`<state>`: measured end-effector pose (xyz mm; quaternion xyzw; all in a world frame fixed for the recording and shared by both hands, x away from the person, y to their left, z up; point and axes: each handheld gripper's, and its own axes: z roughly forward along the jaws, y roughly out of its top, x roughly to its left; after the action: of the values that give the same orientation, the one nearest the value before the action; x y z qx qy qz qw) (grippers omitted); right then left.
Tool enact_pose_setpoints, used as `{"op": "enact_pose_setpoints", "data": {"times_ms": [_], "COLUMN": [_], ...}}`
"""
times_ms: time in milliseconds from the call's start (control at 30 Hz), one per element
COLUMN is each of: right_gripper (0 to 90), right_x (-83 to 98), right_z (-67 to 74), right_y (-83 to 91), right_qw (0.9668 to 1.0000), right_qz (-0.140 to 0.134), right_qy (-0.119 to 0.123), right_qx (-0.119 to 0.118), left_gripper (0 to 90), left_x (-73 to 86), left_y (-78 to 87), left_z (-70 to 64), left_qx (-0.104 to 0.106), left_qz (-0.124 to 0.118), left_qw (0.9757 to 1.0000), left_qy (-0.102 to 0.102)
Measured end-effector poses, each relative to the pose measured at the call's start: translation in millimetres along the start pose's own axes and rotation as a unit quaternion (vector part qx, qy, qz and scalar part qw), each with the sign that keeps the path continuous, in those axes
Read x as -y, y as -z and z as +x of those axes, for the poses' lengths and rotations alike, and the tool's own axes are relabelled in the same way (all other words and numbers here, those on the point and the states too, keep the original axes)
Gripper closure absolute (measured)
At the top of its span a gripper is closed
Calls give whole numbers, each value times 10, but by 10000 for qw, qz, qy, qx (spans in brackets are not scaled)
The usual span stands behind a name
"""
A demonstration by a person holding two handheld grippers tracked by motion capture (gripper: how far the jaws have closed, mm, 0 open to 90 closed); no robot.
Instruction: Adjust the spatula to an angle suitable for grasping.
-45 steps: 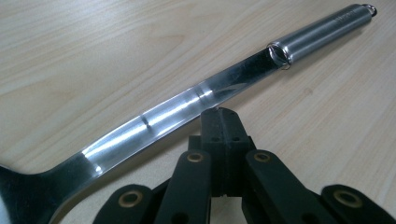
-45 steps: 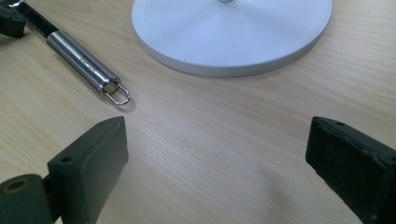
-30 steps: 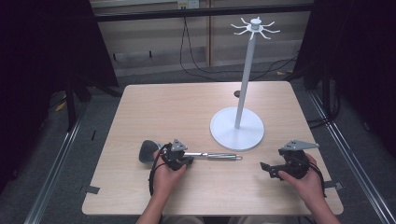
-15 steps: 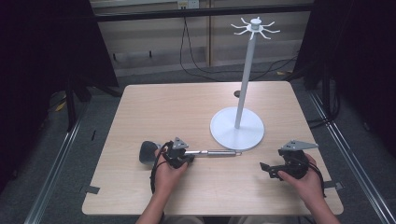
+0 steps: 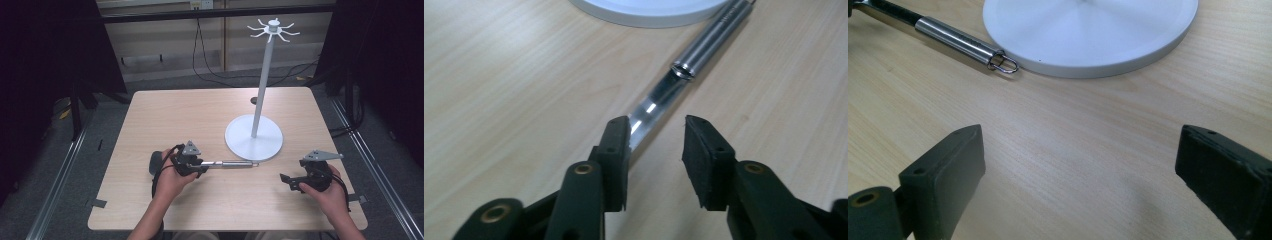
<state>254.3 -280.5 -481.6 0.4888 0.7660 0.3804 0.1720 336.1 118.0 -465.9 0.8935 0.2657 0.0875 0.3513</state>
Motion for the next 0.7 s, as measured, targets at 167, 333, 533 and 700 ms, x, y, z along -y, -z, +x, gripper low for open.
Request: {"op": "enact_pose_setpoints", "data": {"times_ms": [167, 333, 533, 700], "right_gripper": [53, 53, 53, 53], "right_x": [9, 20, 25, 27], "right_z": [-6, -23, -33, -34], "right_y": [14, 27, 40, 37], "right_qw": [10000, 10000, 10000, 10000], "right_qz": [13, 3, 3, 11], "right_qy": [-17, -24, -58, -59], "right_qx": [43, 50, 79, 71], "left_gripper": [521, 371, 323, 302], "left_x": [-46, -24, 7, 48], "left_y": [-39, -118, -188, -241], "left_z": [100, 148, 215, 246], "left_qx": [-5, -23, -42, 0], "left_qz": [332, 482, 477, 511], "left_qw": [9989, 9980, 9981, 9984], "left_qy": [-337, -405, -387, -227]}}
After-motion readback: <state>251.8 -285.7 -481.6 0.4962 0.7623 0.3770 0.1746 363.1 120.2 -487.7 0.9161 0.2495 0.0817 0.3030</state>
